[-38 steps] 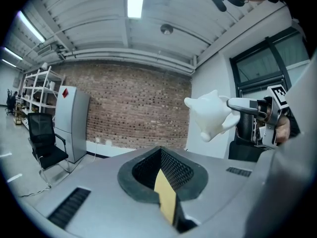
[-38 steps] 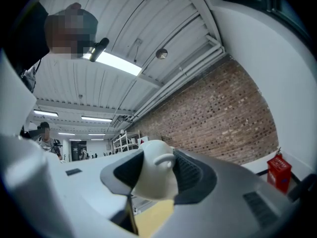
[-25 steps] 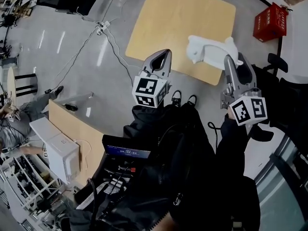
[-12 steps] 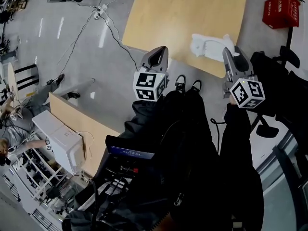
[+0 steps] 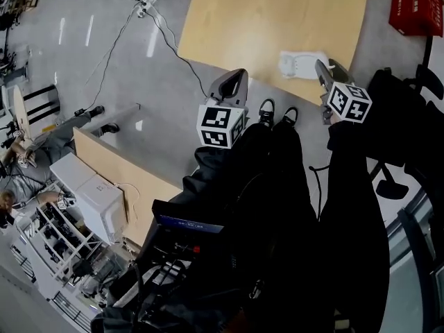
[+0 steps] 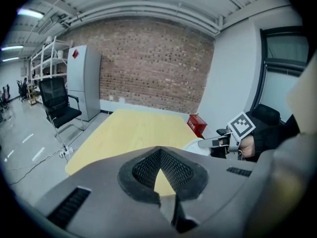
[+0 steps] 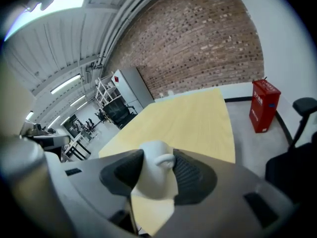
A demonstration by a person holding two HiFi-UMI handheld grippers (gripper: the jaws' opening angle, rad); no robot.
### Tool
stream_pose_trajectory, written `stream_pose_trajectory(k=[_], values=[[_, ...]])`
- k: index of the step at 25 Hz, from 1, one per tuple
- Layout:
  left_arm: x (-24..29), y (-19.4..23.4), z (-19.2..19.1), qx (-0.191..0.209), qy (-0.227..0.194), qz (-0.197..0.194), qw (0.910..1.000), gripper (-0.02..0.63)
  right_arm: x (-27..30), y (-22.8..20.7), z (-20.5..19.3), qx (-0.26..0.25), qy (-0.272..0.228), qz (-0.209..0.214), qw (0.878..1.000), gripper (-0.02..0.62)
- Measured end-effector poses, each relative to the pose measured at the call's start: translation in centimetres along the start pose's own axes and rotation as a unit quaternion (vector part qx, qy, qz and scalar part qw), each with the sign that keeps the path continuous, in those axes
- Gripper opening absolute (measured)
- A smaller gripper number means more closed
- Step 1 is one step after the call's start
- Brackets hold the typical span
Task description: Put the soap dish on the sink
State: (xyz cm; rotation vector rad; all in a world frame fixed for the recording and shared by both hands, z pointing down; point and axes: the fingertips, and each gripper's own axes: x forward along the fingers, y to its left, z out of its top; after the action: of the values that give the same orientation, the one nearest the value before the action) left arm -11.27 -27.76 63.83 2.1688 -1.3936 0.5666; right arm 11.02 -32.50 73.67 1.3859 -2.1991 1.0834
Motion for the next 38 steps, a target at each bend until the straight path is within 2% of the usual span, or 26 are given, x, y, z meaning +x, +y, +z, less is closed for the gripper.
stream_pose_trajectory(k=[5,12,13,15,17,20,23,27,30,35,38], values=[[-0.1,0.6,-0.3,0.000,0.001,0.007,1.0000,0.003,1.9,-1.0,-2.3,0.027,0.032,-0.014,0.999,0.192],[-0.5,0.9,-0.7,-0.003,0.002,0.010,0.9999,0.003,3.1,-1.9,-3.2,0.059,0.034,-0.005,0.998,0.192],[-0.7,0.9,-0.7,-0.002,0.000,0.010,0.9999,0.003,3.2,-1.9,-3.4,0.061,0.035,0.001,0.998,0.197],[-1.0,0.8,-0.5,0.000,-0.004,0.008,1.0000,0.003,3.2,-1.7,-3.6,0.056,0.036,0.012,0.998,0.249],[-1.5,0.8,-0.2,0.003,-0.008,0.009,0.9999,0.003,2.6,-1.6,-2.9,0.048,0.013,0.013,0.999,0.287],[-2.2,0.7,0.8,0.008,-0.019,0.007,0.9998,0.003,0.0,-1.1,0.3,0.027,-0.051,-0.004,0.998,0.295],[-3.1,0.2,3.0,0.020,-0.046,0.003,0.9987,0.003,-4.5,1.0,4.5,-0.023,-0.114,-0.021,0.993,0.291],[-4.5,-2.1,7.6,0.024,-0.093,-0.017,0.9952,0.003,-11.3,5.6,9.4,-0.070,-0.175,-0.026,0.982,0.250],[-6.1,-4.5,11.7,0.034,-0.132,-0.039,0.9899,0.003,-16.2,9.1,12.6,-0.100,-0.221,-0.033,0.970,0.145],[-9.6,-8.1,18.0,0.058,-0.198,-0.066,0.9764,0.003,-23.5,13.7,17.3,-0.139,-0.281,-0.045,0.948,0.027],[-12.0,-10.0,21.6,0.073,-0.237,-0.082,0.9653,0.003,-27.7,16.0,20.4,-0.164,-0.321,-0.051,0.932,0.008]])
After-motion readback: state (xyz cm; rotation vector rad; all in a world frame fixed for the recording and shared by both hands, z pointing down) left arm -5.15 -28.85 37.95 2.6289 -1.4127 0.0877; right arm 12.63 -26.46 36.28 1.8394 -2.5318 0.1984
